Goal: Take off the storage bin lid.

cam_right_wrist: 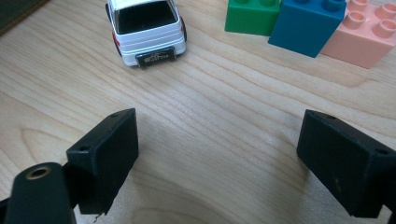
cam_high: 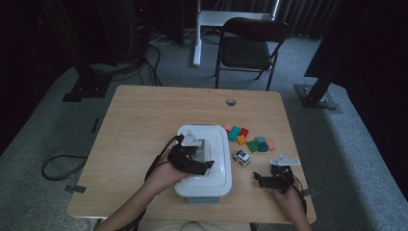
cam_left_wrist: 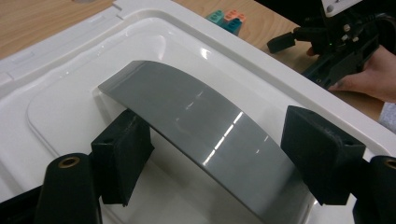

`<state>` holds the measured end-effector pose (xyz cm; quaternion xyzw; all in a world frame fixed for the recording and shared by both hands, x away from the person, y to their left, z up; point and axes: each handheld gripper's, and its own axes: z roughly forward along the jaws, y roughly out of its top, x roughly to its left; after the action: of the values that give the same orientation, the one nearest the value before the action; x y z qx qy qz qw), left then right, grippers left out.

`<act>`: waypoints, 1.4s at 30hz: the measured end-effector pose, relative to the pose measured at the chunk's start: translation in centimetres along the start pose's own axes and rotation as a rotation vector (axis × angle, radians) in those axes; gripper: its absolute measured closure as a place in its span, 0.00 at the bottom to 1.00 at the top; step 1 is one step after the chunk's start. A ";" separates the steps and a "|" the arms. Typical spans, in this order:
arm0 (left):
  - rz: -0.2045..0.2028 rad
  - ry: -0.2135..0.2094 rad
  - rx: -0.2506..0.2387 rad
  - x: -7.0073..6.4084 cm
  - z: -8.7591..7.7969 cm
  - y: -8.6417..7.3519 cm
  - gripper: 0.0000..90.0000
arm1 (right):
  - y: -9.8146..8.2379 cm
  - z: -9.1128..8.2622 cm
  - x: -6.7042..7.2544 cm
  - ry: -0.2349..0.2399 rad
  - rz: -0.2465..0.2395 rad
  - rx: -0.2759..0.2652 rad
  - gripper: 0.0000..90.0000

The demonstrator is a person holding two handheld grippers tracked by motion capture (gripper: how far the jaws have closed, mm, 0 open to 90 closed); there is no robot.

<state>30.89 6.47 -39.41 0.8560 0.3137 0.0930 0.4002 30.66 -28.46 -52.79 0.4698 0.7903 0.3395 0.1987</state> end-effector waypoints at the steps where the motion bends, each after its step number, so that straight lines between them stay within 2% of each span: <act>1: 0.002 -0.003 -0.001 0.0 0.0 0.0 0.30 | 0.0 0.0 0.0 0.000 0.000 0.000 0.14; 5: 0.000 -0.009 -0.005 -0.2 -0.1 0.0 0.36 | 0.0 0.0 0.0 0.000 0.000 0.000 0.14; 10: -0.028 -0.047 -0.022 0.1 -0.4 -0.2 0.46 | 0.0 0.0 0.0 0.000 0.000 0.000 0.14; 14: -0.040 -0.075 -0.035 0.3 -0.5 -0.2 0.48 | 0.0 0.0 0.0 0.000 0.000 0.000 0.14; 17: -0.025 -0.086 -0.045 0.5 -1.1 -0.1 0.51 | 0.0 0.0 0.0 0.000 0.000 0.001 0.14; 23: -0.028 -0.101 -0.029 1.5 -1.7 0.0 0.56 | 0.0 0.0 0.0 0.000 0.000 0.000 0.14; 26: -0.029 -0.101 -0.026 1.7 -1.7 0.0 0.56 | 0.0 0.0 0.0 0.000 -0.001 0.001 0.14; 33: -0.039 -0.082 -0.065 2.2 -2.9 -0.2 0.60 | 0.0 0.0 0.0 0.000 0.000 0.000 0.14; 34: -0.052 -0.078 -0.084 2.4 -3.2 -0.3 0.62 | 0.0 0.0 0.0 0.000 0.000 0.000 0.14; 37: -0.060 -0.072 -0.102 2.5 -3.7 -0.3 0.65 | 0.0 0.0 0.0 0.000 0.000 0.000 0.14; 42: -0.103 -0.030 -0.181 3.4 -5.2 -0.2 0.71 | 0.0 0.0 0.0 0.000 0.000 0.000 0.14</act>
<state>31.36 11.93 -36.46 0.8003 0.3417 0.0875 0.4849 30.66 -28.46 -52.78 0.4698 0.7903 0.3395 0.1984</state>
